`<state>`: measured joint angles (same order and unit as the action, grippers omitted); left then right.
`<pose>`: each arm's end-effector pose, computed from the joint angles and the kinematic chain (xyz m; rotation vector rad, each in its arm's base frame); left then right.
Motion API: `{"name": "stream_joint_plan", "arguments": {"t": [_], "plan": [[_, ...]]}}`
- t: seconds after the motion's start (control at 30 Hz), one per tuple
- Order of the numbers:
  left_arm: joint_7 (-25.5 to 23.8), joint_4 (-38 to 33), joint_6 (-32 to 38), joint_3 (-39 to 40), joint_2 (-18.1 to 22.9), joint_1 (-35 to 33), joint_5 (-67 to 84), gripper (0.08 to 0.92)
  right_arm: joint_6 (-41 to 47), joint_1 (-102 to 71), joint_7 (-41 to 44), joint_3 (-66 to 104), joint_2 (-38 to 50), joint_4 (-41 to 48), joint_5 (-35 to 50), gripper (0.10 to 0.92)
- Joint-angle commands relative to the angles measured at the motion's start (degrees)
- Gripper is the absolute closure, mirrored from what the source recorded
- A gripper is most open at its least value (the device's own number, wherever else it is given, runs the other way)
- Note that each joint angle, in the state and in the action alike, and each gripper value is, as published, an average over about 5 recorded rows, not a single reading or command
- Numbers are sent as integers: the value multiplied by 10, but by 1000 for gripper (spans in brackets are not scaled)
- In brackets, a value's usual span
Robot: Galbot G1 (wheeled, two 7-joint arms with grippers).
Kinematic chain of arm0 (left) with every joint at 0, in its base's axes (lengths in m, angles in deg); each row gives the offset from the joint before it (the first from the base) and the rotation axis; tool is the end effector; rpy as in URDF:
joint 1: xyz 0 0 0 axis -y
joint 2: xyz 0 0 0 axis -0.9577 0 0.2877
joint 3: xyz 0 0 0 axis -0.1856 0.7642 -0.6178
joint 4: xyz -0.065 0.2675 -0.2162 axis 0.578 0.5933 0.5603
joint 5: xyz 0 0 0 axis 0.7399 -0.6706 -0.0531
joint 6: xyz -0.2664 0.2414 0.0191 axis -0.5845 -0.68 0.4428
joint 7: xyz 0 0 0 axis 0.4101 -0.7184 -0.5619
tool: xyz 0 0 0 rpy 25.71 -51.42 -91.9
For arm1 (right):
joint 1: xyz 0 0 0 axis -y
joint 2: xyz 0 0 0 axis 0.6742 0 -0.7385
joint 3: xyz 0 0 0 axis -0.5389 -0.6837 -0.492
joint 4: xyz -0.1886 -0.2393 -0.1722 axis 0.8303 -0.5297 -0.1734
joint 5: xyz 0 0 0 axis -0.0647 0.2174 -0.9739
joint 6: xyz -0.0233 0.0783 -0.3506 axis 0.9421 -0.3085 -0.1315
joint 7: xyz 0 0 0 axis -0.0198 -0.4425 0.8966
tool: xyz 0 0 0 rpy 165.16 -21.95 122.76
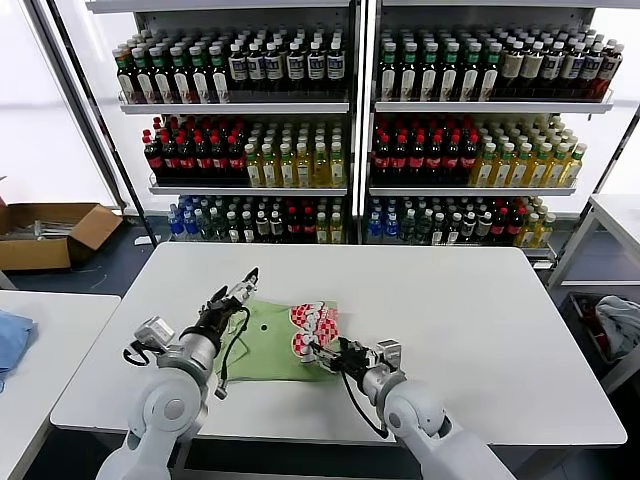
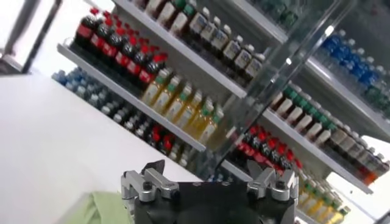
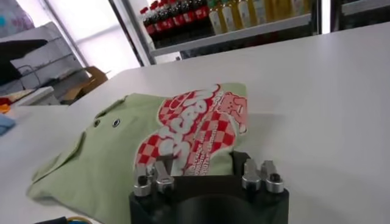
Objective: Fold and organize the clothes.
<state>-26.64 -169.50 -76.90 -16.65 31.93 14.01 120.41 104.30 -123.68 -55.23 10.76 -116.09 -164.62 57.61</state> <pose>0.3078 0.0222 -0.2002 -0.1437 -2.7653 0.8927 0.3524 0.0702 -0.3106 0.7312 -2.4720 -0.2467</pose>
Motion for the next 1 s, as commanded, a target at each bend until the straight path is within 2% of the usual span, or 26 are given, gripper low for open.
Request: {"name": "stream_joint_plan", "arguments": {"t": [0.03, 0.43, 0.57, 0.67, 0.77, 0.9, 1.0], "plan": [[-7, -21, 4, -37, -19, -17, 2, 177, 15, 49, -5, -30, 14, 18, 11, 475], [-5, -14, 2, -47, -17, -16, 8, 177, -17, -90, 92, 119, 185, -76, -14, 821], [-5, -13, -1, -44, -19, -17, 8, 177, -42, -135, 111, 161, 249, -81, -17, 897], [-4, -5, 0, -40, -12, -13, 5, 177, -68, -144, 100, 171, 254, -77, -35, 902], [-5, 4, 3, -37, -3, -9, 1, 177, -93, -142, 72, 171, 224, -83, -58, 889], [-14, -1, 3, -35, -3, -17, -11, 177, -119, -155, 49, 181, 194, -106, -88, 802], [-40, -9, 6, -36, -9, -30, -61, 177, -134, -191, 53, 215, 184, -138, -113, 715]]}}
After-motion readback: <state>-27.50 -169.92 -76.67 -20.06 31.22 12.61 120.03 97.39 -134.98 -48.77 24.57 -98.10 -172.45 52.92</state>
